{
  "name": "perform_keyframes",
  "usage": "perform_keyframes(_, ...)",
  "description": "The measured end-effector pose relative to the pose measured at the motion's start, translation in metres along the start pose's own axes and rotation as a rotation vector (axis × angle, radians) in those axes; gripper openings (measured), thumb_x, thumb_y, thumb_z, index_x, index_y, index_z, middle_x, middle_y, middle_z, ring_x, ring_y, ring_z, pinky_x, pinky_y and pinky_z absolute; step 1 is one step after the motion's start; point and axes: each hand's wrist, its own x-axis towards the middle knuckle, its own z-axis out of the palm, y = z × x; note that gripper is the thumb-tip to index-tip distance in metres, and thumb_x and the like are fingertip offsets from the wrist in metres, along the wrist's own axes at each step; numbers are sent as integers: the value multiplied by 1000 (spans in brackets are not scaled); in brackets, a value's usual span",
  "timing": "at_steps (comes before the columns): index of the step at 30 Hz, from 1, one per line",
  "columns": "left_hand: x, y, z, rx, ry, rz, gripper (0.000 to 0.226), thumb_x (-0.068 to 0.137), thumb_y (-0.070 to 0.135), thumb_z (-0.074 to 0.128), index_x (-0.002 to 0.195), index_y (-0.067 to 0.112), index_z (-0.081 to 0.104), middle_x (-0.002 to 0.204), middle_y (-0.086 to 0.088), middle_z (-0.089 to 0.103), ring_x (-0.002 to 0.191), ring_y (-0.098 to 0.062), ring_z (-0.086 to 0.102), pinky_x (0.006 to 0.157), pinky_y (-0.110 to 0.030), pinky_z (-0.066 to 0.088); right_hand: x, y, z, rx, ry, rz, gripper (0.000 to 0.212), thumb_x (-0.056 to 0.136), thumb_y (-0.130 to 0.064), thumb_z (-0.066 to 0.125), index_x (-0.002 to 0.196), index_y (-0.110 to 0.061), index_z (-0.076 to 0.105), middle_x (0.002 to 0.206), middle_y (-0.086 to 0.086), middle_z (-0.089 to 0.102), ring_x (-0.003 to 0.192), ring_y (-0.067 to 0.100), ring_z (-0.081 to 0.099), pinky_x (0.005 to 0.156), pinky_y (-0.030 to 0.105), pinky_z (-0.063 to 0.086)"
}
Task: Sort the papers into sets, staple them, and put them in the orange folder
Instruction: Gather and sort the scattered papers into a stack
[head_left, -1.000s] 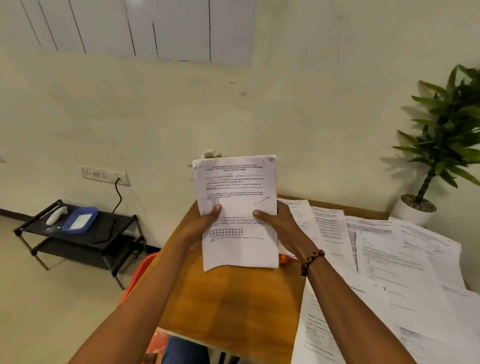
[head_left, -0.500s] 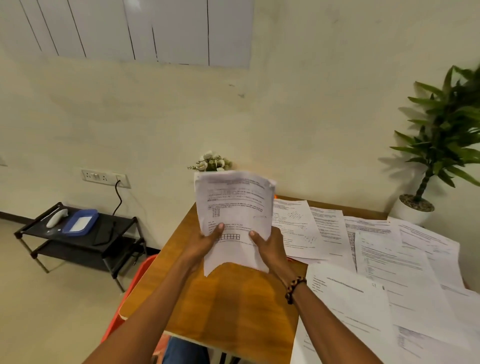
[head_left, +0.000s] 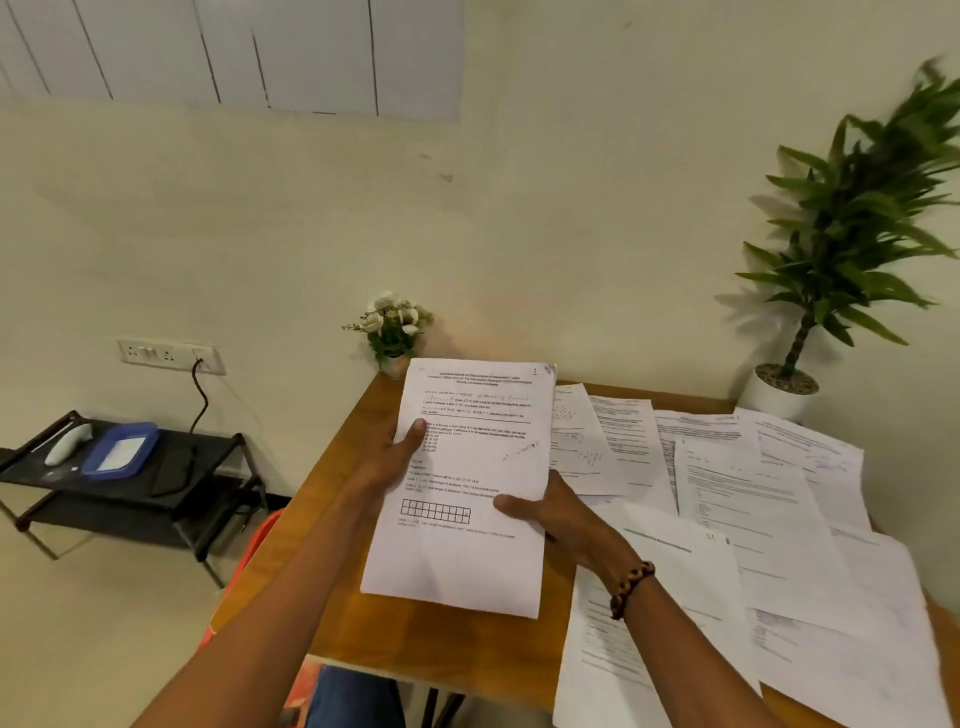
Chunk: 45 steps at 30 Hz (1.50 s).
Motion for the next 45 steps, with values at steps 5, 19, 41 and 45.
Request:
perform_keyframes(5, -8, -18, 33, 75, -172, 3, 24, 101, 26, 57, 122, 18, 64, 100, 4, 79, 89, -18, 77, 66, -28, 61, -18, -5, -33, 73, 341, -89, 38, 92, -15, 74, 129, -17, 65, 127, 6, 71, 113, 21, 71, 99, 47, 56)
perform_keyframes(19, 14, -33, 170, 278, -396, 256, 42, 99, 51, 53, 133, 28, 60, 125, 7, 70, 109, -16, 69, 92, -45, 59, -105, 51, -98, -117, 772, -97, 56, 82, -24, 81, 134, -15, 60, 122, -2, 72, 113, 16, 69, 94, 32, 58)
perform_keyframes(41, -7, -37, 348, 444, -874, 261, 33, 101, 43, 52, 118, 20, 68, 105, 17, 73, 96, 9, 67, 76, -9, 48, -258, 71, -244, -141, 1559, 39, 16, 103, -12, 53, 94, -12, 65, 80, 4, 72, 76, 18, 71, 71, 33, 60)
perform_keyframes(45, -7, -39, 370, 470, -904, 289, 34, 102, 42, 52, 118, 16, 68, 115, 12, 72, 100, 4, 67, 78, -11, 48, -280, 91, -274, -324, 1556, 218, 23, 97, -1, 54, 94, -22, 63, 90, 0, 68, 84, 17, 66, 74, 36, 60)
